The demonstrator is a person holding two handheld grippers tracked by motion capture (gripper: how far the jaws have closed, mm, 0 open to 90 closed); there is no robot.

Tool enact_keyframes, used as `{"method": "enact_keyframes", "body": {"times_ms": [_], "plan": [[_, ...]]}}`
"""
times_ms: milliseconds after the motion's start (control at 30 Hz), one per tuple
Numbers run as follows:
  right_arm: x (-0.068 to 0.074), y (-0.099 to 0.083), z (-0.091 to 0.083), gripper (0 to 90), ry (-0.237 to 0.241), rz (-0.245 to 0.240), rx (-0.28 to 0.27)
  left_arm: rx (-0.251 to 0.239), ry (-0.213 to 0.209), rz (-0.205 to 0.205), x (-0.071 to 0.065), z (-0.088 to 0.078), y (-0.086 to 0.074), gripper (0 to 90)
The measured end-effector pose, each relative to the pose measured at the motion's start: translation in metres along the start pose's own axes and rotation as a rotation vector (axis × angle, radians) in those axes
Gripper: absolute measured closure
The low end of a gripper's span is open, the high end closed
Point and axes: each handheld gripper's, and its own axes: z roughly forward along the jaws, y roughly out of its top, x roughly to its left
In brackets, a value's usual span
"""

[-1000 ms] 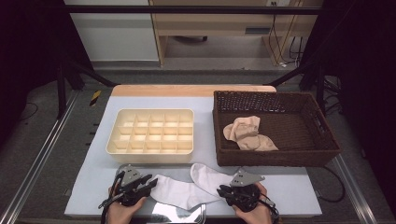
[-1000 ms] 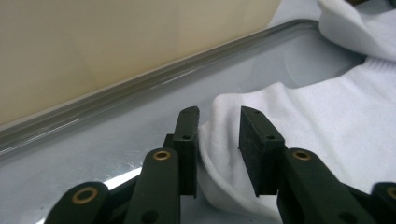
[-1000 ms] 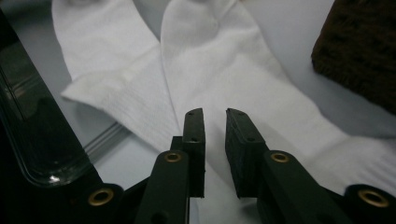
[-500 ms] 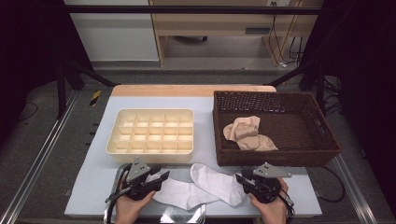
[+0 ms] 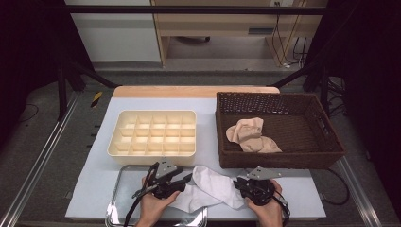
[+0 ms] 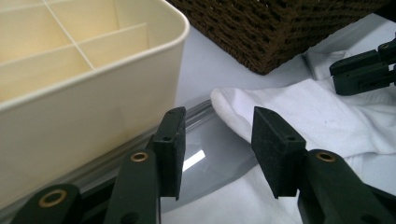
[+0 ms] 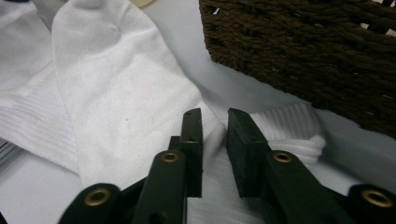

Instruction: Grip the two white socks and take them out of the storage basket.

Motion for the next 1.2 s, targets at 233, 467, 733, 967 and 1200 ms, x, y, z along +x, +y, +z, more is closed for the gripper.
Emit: {"method": "enact_keyframes", "body": {"times_ms": [233, 467, 733, 967, 1200], "plan": [[-0.002, 0.003, -0.015, 71.9, -0.029, 0.019, -0.065, 0.021, -0.016, 0.008, -0.01, 0.015, 0.003, 54.7], [-0.013, -0.002, -0.02, 61.9, -0.092, 0.038, -0.05, 0.073, 0.0, 0.018, -0.013, 0.027, 0.0, 75.6], [-0.006, -0.005, -0.005, 84.5, -0.098, -0.017, 0.017, 0.023, -0.024, 0.029, -0.015, 0.013, 0.002, 86.6], [0.001, 0.015, -0.016, 87.3, -0.044, -0.006, -0.051, -0.011, -0.024, 0.042, -0.012, -0.01, 0.003, 86.5], [0.021, 0.028, 0.002, 85.6, 0.034, -0.046, -0.03, -0.01, -0.005, 0.019, 0.003, -0.035, -0.017, 86.3]]}}
